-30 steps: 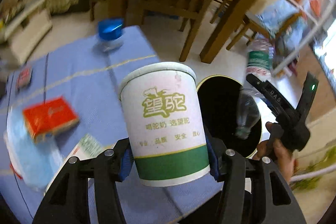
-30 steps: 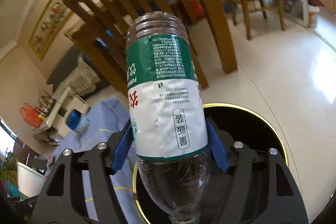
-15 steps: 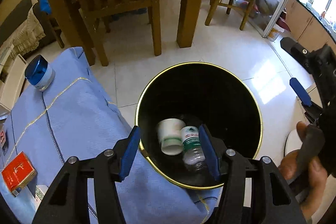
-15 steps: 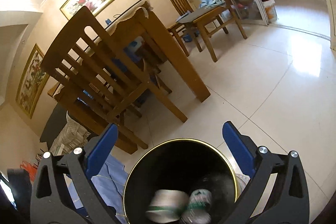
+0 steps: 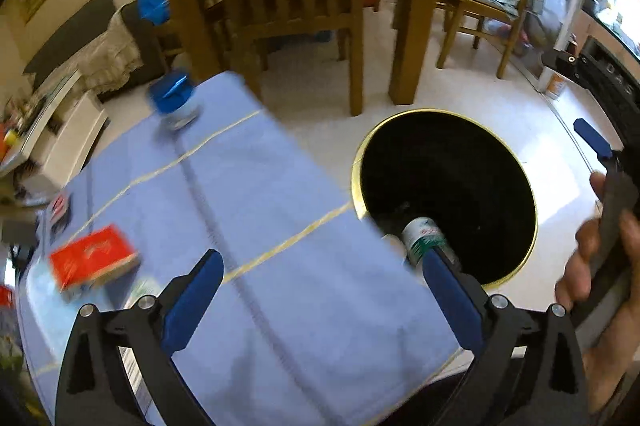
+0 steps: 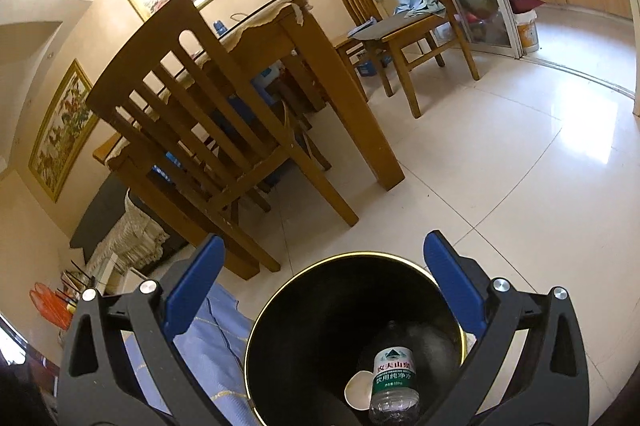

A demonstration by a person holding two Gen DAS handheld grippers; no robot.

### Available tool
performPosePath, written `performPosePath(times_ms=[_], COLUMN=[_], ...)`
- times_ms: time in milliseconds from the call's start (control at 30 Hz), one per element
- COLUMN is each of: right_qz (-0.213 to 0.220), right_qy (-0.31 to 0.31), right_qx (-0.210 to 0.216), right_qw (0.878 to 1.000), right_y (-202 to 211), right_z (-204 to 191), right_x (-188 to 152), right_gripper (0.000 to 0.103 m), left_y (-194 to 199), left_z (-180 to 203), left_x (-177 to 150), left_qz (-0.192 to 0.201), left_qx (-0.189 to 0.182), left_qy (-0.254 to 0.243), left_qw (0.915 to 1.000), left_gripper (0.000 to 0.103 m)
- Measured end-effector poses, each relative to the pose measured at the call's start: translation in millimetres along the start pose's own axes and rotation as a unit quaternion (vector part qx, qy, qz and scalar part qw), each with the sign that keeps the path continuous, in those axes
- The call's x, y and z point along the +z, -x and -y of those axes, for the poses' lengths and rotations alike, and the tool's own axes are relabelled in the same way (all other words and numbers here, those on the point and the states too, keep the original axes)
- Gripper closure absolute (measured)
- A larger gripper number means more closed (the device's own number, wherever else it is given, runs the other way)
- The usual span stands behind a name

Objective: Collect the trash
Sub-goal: 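Carry bottle and cup to the black bin and open both tools to drop them, then return both tools to the table and grasp the white ointment box with right tool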

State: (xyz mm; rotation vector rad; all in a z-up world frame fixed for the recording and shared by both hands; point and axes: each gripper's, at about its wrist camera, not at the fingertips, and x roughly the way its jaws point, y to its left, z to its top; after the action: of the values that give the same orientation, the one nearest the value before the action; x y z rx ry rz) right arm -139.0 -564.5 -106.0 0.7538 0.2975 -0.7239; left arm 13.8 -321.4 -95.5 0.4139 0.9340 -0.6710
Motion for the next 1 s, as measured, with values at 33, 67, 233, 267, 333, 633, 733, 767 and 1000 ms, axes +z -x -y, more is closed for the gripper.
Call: performPosePath(times_ms=[33,67,233,267,333,633,733,767,1000], right_qz=[-0.005,-0.009,-0.042,-0.052,-0.073,-0.224,-0.275,-0.278,-0.241], right_qy=[0.008,0.017,0.122,0.147,0.189,0.319,0.309,0.317,0.417], right_qx=[0.001,0.002,0.032,0.045,0.075,0.237,0.229,0.229,0.216], right_qw=[1.0,1.0,0.991,0.987,0.976,0.89,0.881,0.877,0.849], right_y=[-1.3,-2.8,-9.8,-11.1,-11.9,25.3,25.8,27.4,38.6], right_z=[-5.9,-12.1,-66.5,-79.8,-102.0,-207.7,-230.7,-240.5,-298.4], right_x=[-2.5,-4.9,-32.4,-40.8,-56.3,-215.7,-238.8,-242.6,-242.4], right_gripper=[0.005,0.005,0.005,0.005,0.005,0.005,0.005,0.005,0.005], left_y=[5.3,14.5,61.1,71.7,83.5,107.0,118.4,119.1,102.7], left_z=[-7.3,-20.4,-74.1,-88.0,-113.6,-225.9,-237.8,-239.2,-246.3], left_x=[-4.6,-13.0,-67.5,-83.5,-107.4,-181.7,-189.8,-191.4,-204.6], left_qz=[0.004,0.013,0.089,0.106,0.117,0.073,0.087,0.087,0.072], left_qx=[0.002,0.007,0.085,0.119,0.149,0.236,0.222,0.215,0.168], left_qy=[0.008,0.02,0.04,0.045,0.066,0.188,0.209,0.211,0.228], left_qw=[1.0,0.9997,0.9916,0.9863,0.9796,0.9507,0.9484,0.9495,0.9564], left_gripper=[0.007,0.007,0.007,0.007,0.007,0.007,0.007,0.007,0.007])
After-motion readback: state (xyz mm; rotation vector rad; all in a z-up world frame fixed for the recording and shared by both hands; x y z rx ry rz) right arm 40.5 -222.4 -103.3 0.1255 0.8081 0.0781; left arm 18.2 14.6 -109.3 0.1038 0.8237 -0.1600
